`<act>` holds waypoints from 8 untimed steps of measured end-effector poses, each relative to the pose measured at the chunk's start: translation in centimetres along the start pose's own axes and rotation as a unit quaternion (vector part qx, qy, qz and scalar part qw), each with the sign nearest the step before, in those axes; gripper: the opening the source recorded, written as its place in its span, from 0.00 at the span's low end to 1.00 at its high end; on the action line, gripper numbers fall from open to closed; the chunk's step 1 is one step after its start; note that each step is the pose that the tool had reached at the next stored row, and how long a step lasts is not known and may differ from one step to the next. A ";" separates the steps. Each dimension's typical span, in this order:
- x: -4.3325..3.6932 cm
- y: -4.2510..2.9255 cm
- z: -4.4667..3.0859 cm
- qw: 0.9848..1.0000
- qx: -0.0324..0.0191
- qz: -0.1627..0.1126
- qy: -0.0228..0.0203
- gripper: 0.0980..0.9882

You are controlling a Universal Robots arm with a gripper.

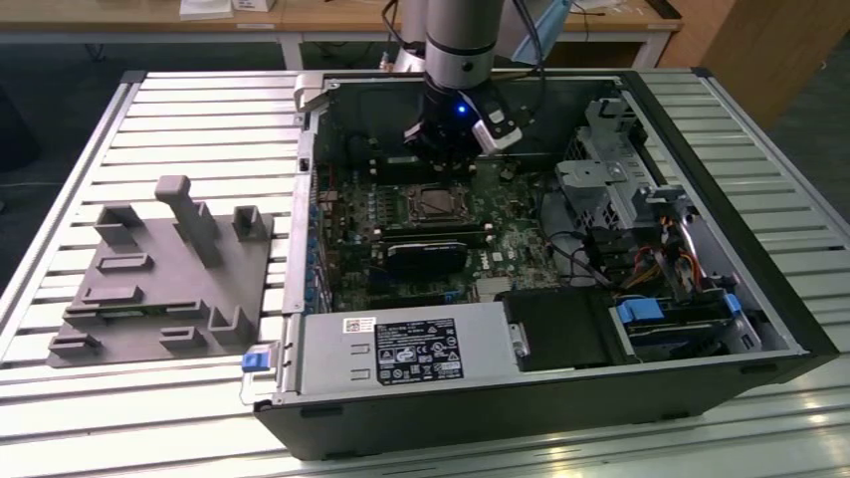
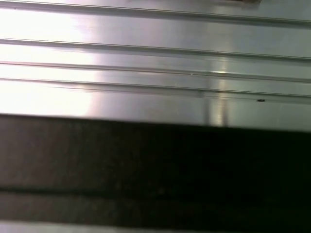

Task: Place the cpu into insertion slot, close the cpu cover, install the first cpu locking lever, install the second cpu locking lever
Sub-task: 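Install the first cpu locking lever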

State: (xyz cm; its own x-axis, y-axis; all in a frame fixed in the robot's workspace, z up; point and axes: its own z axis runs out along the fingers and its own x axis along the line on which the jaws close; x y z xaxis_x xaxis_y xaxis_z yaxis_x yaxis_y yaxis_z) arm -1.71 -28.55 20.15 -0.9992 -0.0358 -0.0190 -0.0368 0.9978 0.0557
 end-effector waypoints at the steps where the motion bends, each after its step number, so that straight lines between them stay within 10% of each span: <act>1: 0.00 0.00 0.02 1.000 0.002 0.000 0.000 0.01; 8: 0.01 -0.01 0.23 1.000 0.010 0.000 0.001 0.01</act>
State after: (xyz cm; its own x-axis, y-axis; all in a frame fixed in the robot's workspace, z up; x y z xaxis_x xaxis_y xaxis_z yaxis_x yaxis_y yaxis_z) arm -1.72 -28.54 19.92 -0.9992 -0.0362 -0.0179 -0.0369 0.9987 0.0350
